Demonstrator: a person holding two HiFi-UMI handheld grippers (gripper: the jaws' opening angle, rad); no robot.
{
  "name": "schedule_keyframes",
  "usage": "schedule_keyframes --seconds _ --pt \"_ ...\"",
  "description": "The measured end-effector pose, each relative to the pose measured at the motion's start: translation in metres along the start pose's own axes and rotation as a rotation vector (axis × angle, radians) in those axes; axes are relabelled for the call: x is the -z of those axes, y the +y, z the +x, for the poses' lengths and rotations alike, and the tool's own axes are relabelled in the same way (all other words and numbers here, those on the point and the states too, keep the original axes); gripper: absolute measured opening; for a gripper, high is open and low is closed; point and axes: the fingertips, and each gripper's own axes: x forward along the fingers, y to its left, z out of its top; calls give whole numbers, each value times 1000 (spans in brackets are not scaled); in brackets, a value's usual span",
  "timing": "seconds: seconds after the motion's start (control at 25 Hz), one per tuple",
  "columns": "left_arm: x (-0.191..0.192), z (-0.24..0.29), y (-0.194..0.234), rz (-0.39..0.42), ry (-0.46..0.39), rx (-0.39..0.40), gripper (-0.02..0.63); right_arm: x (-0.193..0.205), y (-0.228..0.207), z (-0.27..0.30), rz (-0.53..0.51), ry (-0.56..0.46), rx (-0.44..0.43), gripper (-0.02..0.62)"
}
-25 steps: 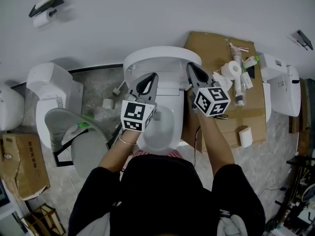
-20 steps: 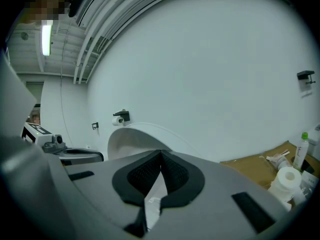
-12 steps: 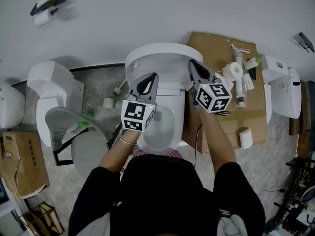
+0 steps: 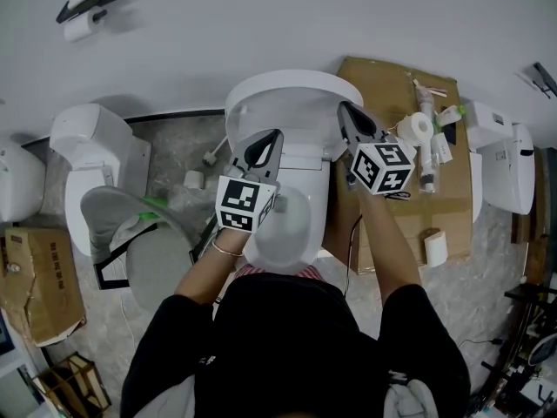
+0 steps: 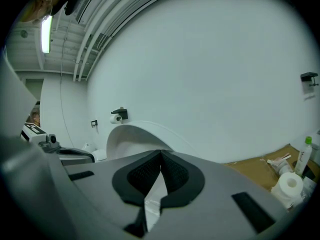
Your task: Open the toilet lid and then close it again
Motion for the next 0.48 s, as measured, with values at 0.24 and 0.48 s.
schedule_keyframes --seconds 0.24,0.48 --pt "1 -1 4 -9 4 -2 3 -3 -3 7 11 4 -11 19" --pt "3 -1 8 -10 7 -11 3 -5 -8 13 16 6 -11 19"
